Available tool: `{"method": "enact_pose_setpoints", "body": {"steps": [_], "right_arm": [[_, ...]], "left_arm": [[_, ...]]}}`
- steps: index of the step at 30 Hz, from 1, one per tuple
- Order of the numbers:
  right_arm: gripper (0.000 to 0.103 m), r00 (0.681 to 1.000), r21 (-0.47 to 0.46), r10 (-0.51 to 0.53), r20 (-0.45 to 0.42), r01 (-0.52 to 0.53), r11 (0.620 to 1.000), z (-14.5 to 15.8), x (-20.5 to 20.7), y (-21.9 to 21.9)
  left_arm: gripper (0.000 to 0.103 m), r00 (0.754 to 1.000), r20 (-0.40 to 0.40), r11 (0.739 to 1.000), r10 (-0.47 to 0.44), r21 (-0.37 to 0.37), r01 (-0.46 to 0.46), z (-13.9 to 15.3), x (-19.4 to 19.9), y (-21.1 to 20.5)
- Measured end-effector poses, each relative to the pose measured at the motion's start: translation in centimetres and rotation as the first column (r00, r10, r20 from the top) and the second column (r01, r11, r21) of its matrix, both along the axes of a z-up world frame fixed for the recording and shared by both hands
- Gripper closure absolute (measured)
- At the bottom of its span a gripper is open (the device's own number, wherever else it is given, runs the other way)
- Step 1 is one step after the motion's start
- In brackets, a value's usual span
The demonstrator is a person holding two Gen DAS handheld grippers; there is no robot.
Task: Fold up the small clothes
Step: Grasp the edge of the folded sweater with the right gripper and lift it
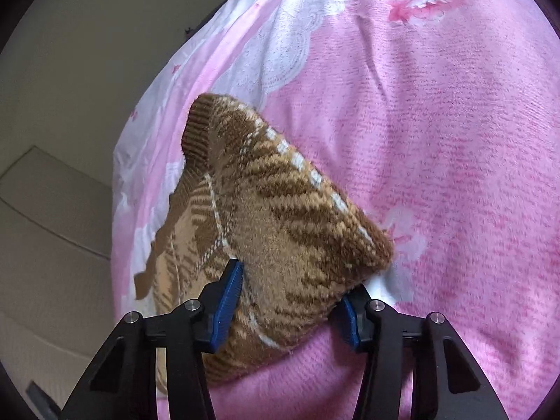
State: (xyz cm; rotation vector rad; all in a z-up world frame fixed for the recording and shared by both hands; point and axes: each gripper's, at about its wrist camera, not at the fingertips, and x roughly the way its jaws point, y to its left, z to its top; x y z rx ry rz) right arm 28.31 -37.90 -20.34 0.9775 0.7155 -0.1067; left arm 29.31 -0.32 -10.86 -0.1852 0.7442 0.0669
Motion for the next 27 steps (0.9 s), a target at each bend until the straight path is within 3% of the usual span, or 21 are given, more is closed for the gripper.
{"method": "enact_pose_setpoints", "body": {"steps": [2,5,9,11,13,15,19,24,27], "right_arm": [[0.065,1.0,-0.016,-0.019,0.004,0.019,1.0,0.7,-0.4,0.1],[0.078,1.0,-0.226,0.005,0.017,-0.001,0.974,3.8,-0.8,2.6],[0.08,0.998,-0.485,0.049,0.044,-0.021,0.874,8.1,-1.0,7.0],[0.08,0.996,-0.602,0.074,0.053,-0.027,0.798,10.0,-0.9,9.4],[0.08,0.993,-0.708,0.104,0.056,-0.034,0.706,11.5,-0.8,12.1],[0.081,0.987,-0.809,0.149,0.055,-0.043,0.586,12.9,-0.6,15.7],[0.081,0.97,-0.93,0.243,0.019,-0.072,0.359,14.2,-0.1,22.7],[0.081,0.921,-0.99,0.365,-0.136,-0.144,-0.005,11.3,1.0,33.5],[0.081,0.88,-0.969,0.411,-0.237,-0.182,-0.168,8.1,1.1,38.3]], "left_arm": [[0.02,1.0,0.007,1.0,0.001,0.009,-0.001,0.4,-0.4,0.5],[0.02,1.0,0.024,1.0,0.013,0.004,-0.013,1.3,-1.0,1.7],[0.02,0.999,0.03,0.999,0.042,-0.016,-0.042,2.3,-1.7,4.1],[0.02,0.998,0.038,0.998,0.055,-0.016,-0.054,2.8,-2.1,5.2],[0.02,0.996,0.047,0.998,0.07,-0.011,-0.069,3.2,-2.6,6.4],[0.02,0.994,0.057,0.996,0.089,-0.011,-0.089,3.7,-3.2,8.0],[0.02,0.988,0.074,0.991,0.136,-0.019,-0.135,4.5,-4.4,11.6],[0.02,0.976,0.084,0.979,0.202,-0.022,-0.201,5.0,-6.0,16.5],[0.02,0.968,0.076,0.971,0.239,-0.026,-0.237,4.6,-6.8,19.2]]}}
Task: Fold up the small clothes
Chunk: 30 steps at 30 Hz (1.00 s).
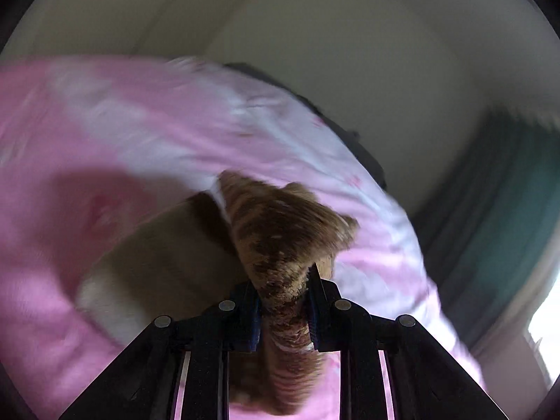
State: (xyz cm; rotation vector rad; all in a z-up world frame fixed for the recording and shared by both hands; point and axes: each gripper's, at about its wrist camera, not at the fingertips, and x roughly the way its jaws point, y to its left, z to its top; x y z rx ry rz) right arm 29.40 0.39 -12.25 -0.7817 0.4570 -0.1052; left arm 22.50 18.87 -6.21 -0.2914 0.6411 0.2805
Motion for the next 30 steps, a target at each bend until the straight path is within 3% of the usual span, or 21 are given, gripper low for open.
{"method": "enact_pose_setpoints", "body": {"steps": [3,7,10,13,17,22,24,27,30], "right_arm": [[0.081,0.997,-0.115,0.051,-0.05,-0.056,0.992,-3.1,-0.4,3.2],[0.08,0.988,-0.137,0.074,-0.135,-0.092,0.986,-5.8,-1.3,3.6],[0.08,0.984,-0.188,0.097,-0.147,-0.125,0.974,-7.4,-2.0,3.7],[0.074,0.99,-0.195,0.098,-0.106,-0.117,0.974,-6.7,-2.2,3.0],[0.058,0.988,-0.098,0.133,-0.083,-0.141,0.985,-4.4,-3.3,2.4],[0.049,0.984,0.046,0.174,-0.023,-0.173,0.984,-0.9,-6.0,-0.4],[0.049,0.987,0.107,0.162,-0.008,-0.161,0.981,0.2,-6.5,-2.0],[0.049,0.993,0.196,0.116,0.005,-0.115,0.974,1.6,-7.0,-5.0],[0.049,0.999,0.253,0.047,0.015,-0.05,0.966,2.4,-6.7,-7.8]], "left_arm": [[0.02,1.0,-0.011,1.0,0.028,-0.009,-0.028,-0.6,-0.6,2.1],[0.02,0.999,-0.027,0.999,0.038,-0.02,-0.039,-1.5,-0.8,3.7],[0.02,0.999,-0.043,0.999,0.024,-0.027,-0.025,-2.2,-0.5,3.5],[0.02,0.998,-0.058,0.999,-0.021,-0.031,0.019,-2.4,0.2,2.4],[0.02,0.994,-0.058,0.995,-0.09,-0.055,0.087,-1.8,1.2,1.1],[0.02,0.978,-0.048,0.976,-0.203,-0.085,0.198,-0.4,3.5,-1.2],[0.02,0.963,-0.045,0.96,-0.264,-0.104,0.259,-0.1,5.1,-2.6],[0.021,0.931,-0.053,0.931,-0.362,-0.069,0.358,0.4,8.0,-5.5],[0.035,0.886,-0.072,0.888,-0.459,-0.073,0.454,0.2,11.5,-8.4]]}}
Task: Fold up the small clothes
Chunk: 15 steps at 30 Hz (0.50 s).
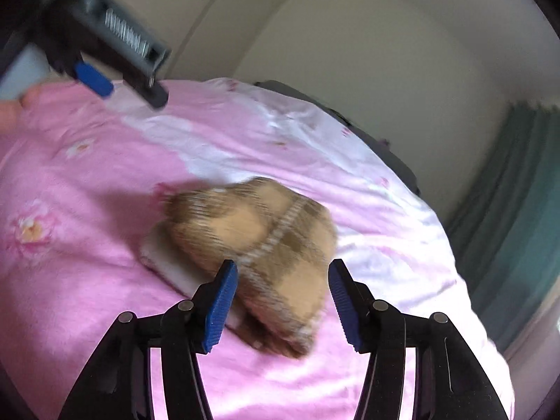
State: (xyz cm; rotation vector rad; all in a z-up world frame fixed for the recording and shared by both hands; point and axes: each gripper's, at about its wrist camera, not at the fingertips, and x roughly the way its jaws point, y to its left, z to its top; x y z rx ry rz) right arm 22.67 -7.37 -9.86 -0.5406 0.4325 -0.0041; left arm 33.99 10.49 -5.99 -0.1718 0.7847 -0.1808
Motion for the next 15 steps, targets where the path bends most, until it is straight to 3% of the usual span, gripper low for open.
{"method": "enact_pose_setpoints", "body": {"steps": [7,11,15], "right_arm": [[0.049,0.984,0.173,-0.177,-0.02,0.178,0.969,0.7,2.8,-6.0],[0.049,0.976,0.257,-0.214,-0.025,0.213,0.943,0.4,4.2,-7.9],[0.049,0.973,0.298,-0.229,-0.022,0.225,0.928,0.3,5.1,-8.8]], "left_arm": [[0.053,0.974,-0.053,0.975,-0.22,-0.008,0.22,-2.3,7.6,-5.5],[0.071,0.962,-0.115,0.968,-0.249,0.001,0.251,-4.5,11.0,-6.0],[0.088,0.944,-0.169,0.959,-0.284,-0.053,0.279,-6.6,13.3,-6.1]]}}
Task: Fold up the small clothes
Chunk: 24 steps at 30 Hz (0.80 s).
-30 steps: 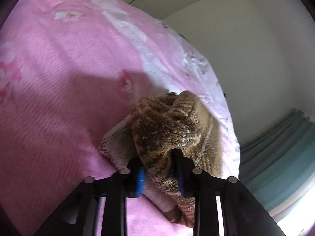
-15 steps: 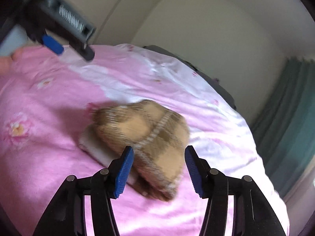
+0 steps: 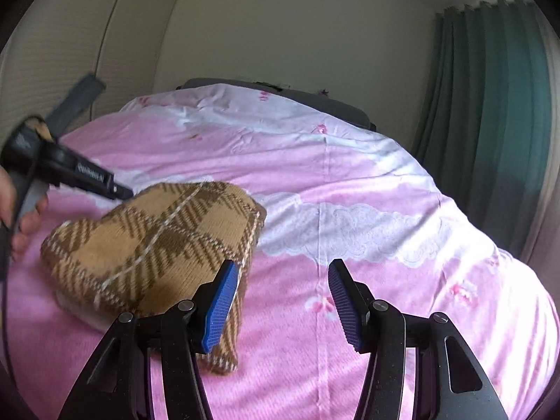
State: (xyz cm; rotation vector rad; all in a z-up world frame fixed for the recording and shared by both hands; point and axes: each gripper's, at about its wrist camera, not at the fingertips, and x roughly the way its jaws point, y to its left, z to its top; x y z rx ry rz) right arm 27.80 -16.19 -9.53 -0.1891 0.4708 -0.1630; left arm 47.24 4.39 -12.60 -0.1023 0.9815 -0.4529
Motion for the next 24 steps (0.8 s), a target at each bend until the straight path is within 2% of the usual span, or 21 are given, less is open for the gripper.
{"method": "enact_pose_setpoints", "body": {"steps": [1,4,9,15,20,22,23,24], "right_arm": [[0.049,1.0,0.012,-0.004,-0.002,0.004,1.0,0.0,0.2,-0.3],[0.049,1.0,0.047,-0.017,-0.004,0.017,0.999,0.0,0.7,-1.2],[0.049,0.999,0.052,-0.043,-0.01,0.043,0.998,-0.3,1.0,-2.2],[0.049,0.998,0.078,-0.056,-0.035,0.058,0.995,-0.7,1.0,-3.0],[0.049,0.998,0.073,-0.055,-0.025,0.056,0.996,-0.5,0.6,-2.9],[0.049,0.999,0.074,-0.049,-0.018,0.05,0.996,-0.4,0.5,-2.9],[0.049,0.999,0.069,-0.046,-0.017,0.047,0.996,-0.3,0.4,-2.8],[0.049,0.999,0.064,-0.044,-0.014,0.045,0.997,-0.3,0.4,-2.7]], "left_arm": [[0.092,1.0,-0.014,1.0,-0.019,-0.009,0.019,-0.5,0.3,-0.2],[0.092,0.999,-0.02,0.999,-0.046,0.008,0.046,-1.4,0.5,-0.8],[0.092,0.998,-0.039,0.999,-0.046,0.002,0.046,-2.1,1.1,-1.2],[0.098,0.999,0.008,0.998,-0.039,0.059,0.038,-1.8,0.7,-1.6],[0.098,0.999,0.035,0.999,-0.014,0.03,0.013,-1.4,0.3,-0.8],[0.093,0.999,0.021,0.999,-0.027,0.042,0.026,-1.4,0.5,-1.1],[0.083,0.999,0.025,0.998,-0.028,0.054,0.027,-1.4,0.5,-1.2],[0.079,0.999,0.032,0.997,-0.022,0.075,0.02,-1.4,0.6,-1.4]]}}
